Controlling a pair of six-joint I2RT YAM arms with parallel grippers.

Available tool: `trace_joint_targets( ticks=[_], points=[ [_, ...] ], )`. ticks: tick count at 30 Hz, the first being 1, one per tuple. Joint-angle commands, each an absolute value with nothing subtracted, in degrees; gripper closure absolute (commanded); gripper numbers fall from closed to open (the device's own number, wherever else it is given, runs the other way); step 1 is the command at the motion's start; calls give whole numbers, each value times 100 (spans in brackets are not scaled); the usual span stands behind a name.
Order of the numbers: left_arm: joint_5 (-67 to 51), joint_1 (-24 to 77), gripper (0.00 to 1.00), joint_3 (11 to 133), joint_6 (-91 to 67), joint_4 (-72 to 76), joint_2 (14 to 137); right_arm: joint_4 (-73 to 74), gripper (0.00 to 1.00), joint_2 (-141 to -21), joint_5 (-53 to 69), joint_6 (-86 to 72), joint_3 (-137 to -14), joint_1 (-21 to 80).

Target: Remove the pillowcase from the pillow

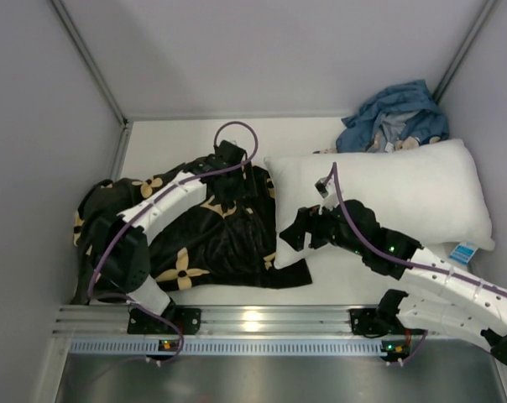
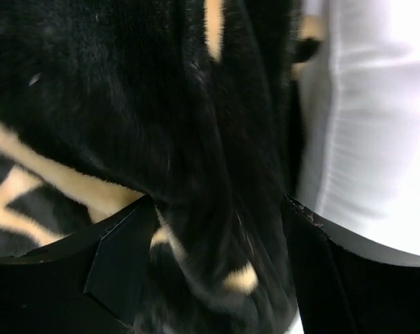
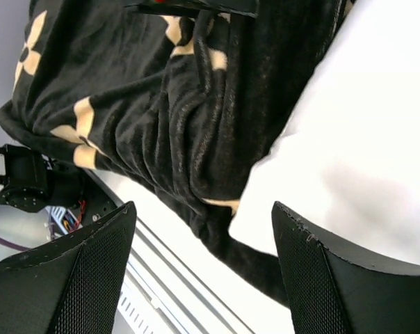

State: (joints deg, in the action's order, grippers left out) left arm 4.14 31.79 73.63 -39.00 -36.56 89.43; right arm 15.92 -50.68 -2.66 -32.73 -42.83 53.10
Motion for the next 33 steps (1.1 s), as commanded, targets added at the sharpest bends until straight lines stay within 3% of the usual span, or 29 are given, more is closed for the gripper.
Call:
trace_joint_targets(
  ticks=[1, 4, 7, 14, 16, 22, 28, 31, 33],
  points=[
    [799, 3260, 24, 7778, -3762, -3656, 9263, 1810, 25, -4860, -27, -3147, -4210, 5151],
    [1115, 3340, 28, 7787, -3770, -3787, 9351, 1854, 24, -4808, -26, -3094, -4184, 5080],
    [1283, 3366, 39, 7638, -3814, -3876, 9151, 1837, 24, -4816, -35, -3059, -4175, 5045],
    [1318, 3384, 45, 6821, -4087, -3876, 8176, 1653, 24, -5308, 289, -3023, -4254, 5045],
    [1458, 3375, 56, 6549, -4078, -3885, 7990, 1443, 24, -5414, 482, -3120, -4219, 5045],
    [1450, 3384, 62, 6513, -4052, -3885, 8068, 1371, 24, -5476, 527, -3182, -4236, 5045],
    [1415, 3384, 57, 6600, -4017, -3876, 8218, 1354, 23, -5519, 519, -3199, -4210, 5045],
    [1459, 3375, 45, 6688, -3990, -3876, 8349, 1301, 24, -5598, 580, -3217, -4210, 5045],
    [1459, 3384, 43, 6750, -3955, -3832, 8428, 1213, 23, -5669, 624, -3226, -4210, 5054]
  ],
)
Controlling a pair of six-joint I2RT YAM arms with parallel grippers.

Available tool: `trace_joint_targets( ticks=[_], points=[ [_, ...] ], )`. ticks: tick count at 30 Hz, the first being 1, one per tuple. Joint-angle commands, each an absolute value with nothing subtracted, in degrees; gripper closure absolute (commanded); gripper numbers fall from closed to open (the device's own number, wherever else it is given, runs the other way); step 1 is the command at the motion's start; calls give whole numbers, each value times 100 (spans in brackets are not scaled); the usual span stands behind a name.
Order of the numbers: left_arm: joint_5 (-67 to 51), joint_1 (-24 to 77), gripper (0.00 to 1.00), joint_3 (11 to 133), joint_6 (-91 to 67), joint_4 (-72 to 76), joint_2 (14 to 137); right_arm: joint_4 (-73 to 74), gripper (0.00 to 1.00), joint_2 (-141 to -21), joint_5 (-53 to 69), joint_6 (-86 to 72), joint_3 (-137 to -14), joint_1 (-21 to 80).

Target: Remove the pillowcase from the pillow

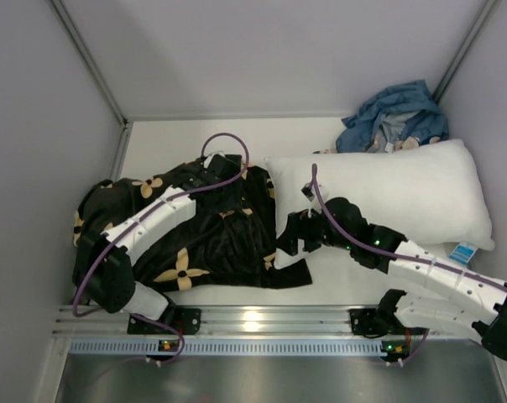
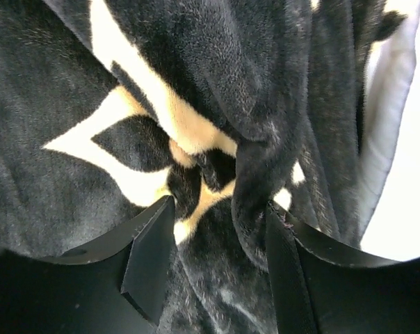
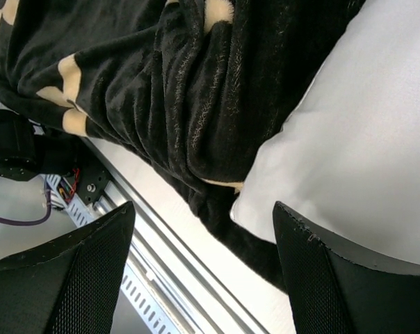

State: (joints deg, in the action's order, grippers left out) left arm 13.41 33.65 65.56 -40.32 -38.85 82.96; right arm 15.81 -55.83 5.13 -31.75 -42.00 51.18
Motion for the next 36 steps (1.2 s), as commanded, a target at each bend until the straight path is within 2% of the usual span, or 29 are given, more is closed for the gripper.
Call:
trace_joint_targets(
  ticks=[1, 2, 3, 7, 14, 21, 31, 36],
  points=[
    [1459, 3384, 44, 6811, -3938, -3797, 8551, 1195, 23, -5704, 641, -3234, -4210, 5054],
    [1442, 3375, 48, 6838, -3920, -3788, 8613, 1143, 24, -5782, 659, -3234, -4219, 5054],
    [1424, 3375, 61, 6873, -3885, -3771, 8692, 1143, 23, -5835, 677, -3234, -4227, 5054],
    [1345, 3375, 100, 6768, -3955, -3779, 8754, 1125, 23, -6169, 668, -3103, -4411, 5054],
    [933, 3375, 100, 5468, -4411, -3595, 7262, 1090, 23, -7275, 369, -2944, -5368, 5150],
    [581, 3375, 100, 4475, -4886, -3577, 5074, 897, 25, -8550, 369, -2988, -6362, 5449],
    [519, 3366, 100, 4500, -4843, -3885, 4834, 1564, 29, -10273, -113, -2839, -8005, 5774],
    [439, 3375, 100, 4465, -4860, -3920, 4703, 2293, 31, -10872, -1782, -2847, -8306, 5950]
  ],
)
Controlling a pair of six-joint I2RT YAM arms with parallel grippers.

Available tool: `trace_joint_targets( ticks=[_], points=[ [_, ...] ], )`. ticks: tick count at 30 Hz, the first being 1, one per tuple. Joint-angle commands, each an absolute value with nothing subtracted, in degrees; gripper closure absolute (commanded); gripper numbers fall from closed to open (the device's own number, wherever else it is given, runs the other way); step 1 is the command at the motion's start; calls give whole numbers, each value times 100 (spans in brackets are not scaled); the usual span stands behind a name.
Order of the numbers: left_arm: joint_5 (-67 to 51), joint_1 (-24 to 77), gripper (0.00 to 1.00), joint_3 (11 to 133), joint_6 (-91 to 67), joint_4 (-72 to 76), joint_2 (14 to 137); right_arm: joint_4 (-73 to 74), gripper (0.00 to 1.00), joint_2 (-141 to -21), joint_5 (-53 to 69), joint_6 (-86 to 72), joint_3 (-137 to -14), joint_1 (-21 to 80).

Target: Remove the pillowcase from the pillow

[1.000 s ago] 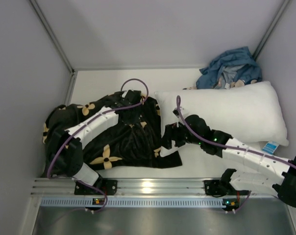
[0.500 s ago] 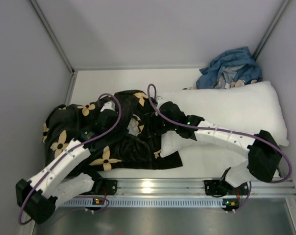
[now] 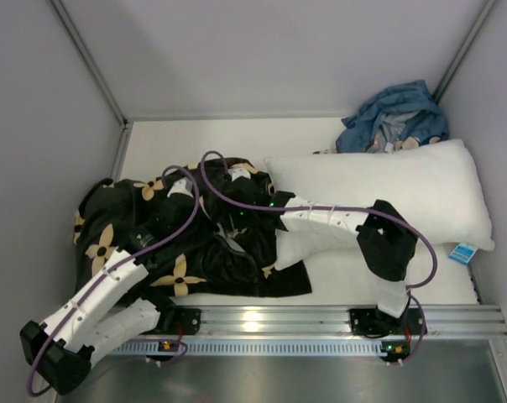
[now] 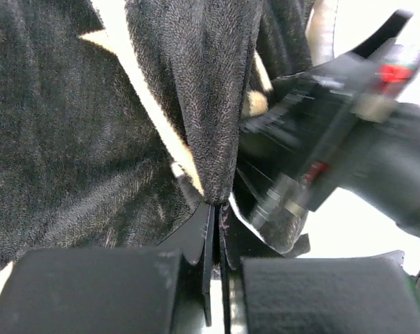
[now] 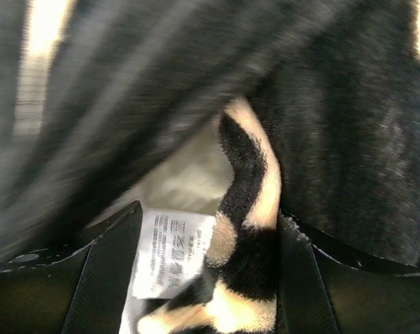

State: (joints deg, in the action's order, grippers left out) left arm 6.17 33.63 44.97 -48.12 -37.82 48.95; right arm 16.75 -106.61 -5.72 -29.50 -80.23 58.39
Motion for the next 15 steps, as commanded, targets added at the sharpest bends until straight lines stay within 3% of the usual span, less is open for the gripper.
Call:
trace_joint_targets(
  ticks=[1, 5, 9, 12, 13, 15],
  points=[
    [457, 3366, 100, 4456, -4869, -3946, 4650, 2468, 32, -10889, -2002, -2865, -8262, 5950],
    [571, 3366, 100, 4447, -4895, -4104, 4474, 2628, 41, -10750, -3004, -2900, -7850, 5837],
    [580, 3366, 100, 4368, -4939, -4192, 4386, 2619, 55, -10328, -3181, -2997, -7208, 5660],
    [571, 3366, 100, 4280, -4957, -4201, 4342, 2628, 76, -9889, -3217, -3015, -6698, 5537],
    [580, 3375, 100, 4245, -4966, -4219, 4316, 2628, 89, -9696, -3217, -3023, -6480, 5459],
    [624, 3366, 100, 4245, -4975, -4289, 4280, 2628, 100, -9493, -3182, -2997, -6268, 5371]
  ],
)
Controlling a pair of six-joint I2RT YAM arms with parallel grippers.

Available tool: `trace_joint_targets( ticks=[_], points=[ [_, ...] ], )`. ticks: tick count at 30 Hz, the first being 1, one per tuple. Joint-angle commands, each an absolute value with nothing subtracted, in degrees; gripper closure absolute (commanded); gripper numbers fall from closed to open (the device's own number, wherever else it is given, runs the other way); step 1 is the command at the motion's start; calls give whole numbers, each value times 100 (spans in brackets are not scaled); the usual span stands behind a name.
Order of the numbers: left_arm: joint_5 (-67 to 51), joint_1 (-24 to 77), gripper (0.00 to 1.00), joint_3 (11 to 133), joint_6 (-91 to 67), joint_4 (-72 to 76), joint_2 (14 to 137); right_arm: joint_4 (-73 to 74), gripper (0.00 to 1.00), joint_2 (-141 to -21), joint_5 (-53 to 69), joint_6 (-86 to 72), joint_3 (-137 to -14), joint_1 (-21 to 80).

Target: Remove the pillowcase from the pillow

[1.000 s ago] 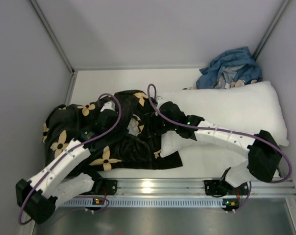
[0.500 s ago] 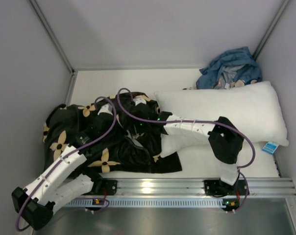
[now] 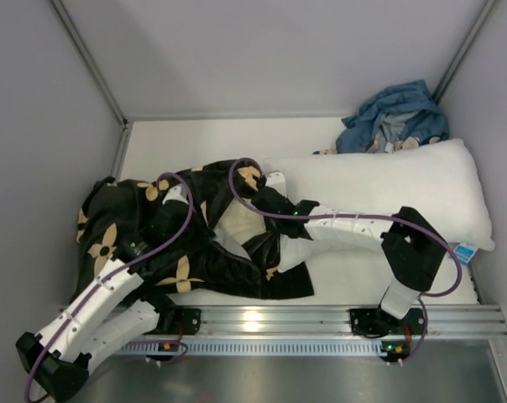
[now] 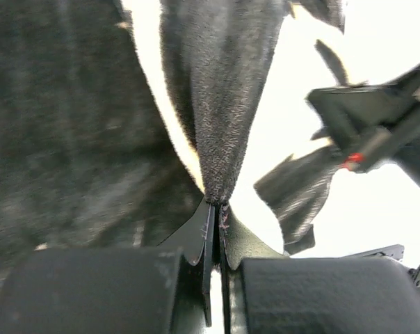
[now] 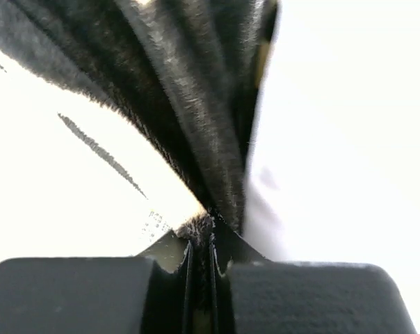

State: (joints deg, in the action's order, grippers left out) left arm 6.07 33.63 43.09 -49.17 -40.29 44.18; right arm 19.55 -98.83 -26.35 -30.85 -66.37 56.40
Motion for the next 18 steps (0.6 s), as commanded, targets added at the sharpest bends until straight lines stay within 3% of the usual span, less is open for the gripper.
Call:
trace_joint_targets(
  ticks=[1, 9, 18],
  points=[
    [659, 3366, 100, 4254, -4983, -4393, 4219, 2619, 100, -9249, -3173, -2988, -6040, 5335],
    [1230, 3366, 100, 4710, -4869, -5317, 3990, 1962, 100, -7595, -2410, -2541, -4757, 4922],
    [1361, 3366, 100, 5325, -4395, -5667, 4894, 888, 100, -7612, -36, -2715, -3903, 4843]
  ],
)
